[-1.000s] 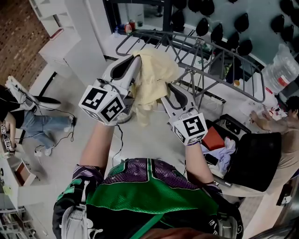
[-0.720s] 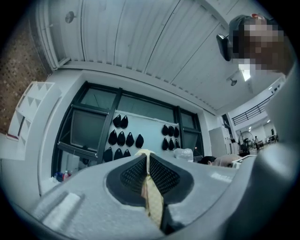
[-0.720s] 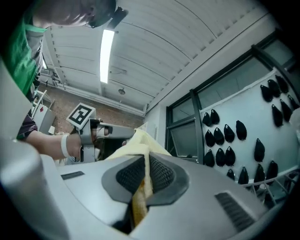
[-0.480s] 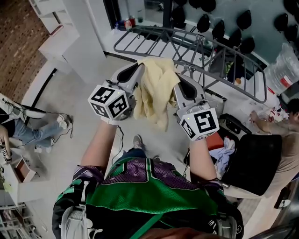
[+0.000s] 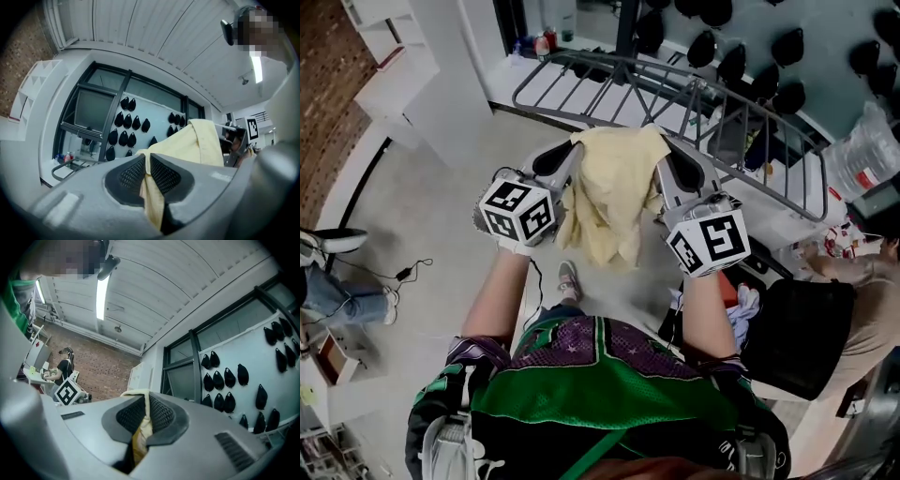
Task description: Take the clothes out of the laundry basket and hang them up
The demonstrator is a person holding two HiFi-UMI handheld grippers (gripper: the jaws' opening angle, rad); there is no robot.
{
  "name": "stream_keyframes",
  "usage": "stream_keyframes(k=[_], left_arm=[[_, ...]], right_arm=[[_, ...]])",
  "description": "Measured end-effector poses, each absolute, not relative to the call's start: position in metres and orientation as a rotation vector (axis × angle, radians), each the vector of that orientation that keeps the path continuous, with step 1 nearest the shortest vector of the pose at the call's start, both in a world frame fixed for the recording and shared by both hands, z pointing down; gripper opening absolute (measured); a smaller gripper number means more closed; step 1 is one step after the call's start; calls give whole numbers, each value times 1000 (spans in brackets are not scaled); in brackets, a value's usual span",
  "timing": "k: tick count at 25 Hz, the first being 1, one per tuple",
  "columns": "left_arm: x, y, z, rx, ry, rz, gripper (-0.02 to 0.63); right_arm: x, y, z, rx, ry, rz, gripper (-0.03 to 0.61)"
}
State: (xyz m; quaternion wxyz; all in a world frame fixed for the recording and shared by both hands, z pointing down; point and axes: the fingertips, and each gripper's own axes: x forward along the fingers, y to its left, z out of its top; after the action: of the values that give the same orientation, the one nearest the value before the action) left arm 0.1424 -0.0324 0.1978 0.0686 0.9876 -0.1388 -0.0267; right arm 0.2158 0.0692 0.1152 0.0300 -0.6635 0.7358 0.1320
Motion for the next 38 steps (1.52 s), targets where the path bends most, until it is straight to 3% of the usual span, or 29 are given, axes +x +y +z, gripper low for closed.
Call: stream_keyframes(k=[9, 24, 32, 38], left_arm=[[158, -130, 208, 2984, -304, -92, 115], [116, -252, 216, 3018, -134, -32, 176], [198, -191, 250, 2971, 310, 85, 200], [250, -186, 295, 2897, 338, 193, 244]], right_arm=[[249, -54, 100, -2138, 2254, 418, 11], [283, -203, 84, -2252, 2179, 336, 11], [288, -245, 76, -2328, 2119, 343, 11], [295, -247, 69, -2320, 2100, 324, 12]])
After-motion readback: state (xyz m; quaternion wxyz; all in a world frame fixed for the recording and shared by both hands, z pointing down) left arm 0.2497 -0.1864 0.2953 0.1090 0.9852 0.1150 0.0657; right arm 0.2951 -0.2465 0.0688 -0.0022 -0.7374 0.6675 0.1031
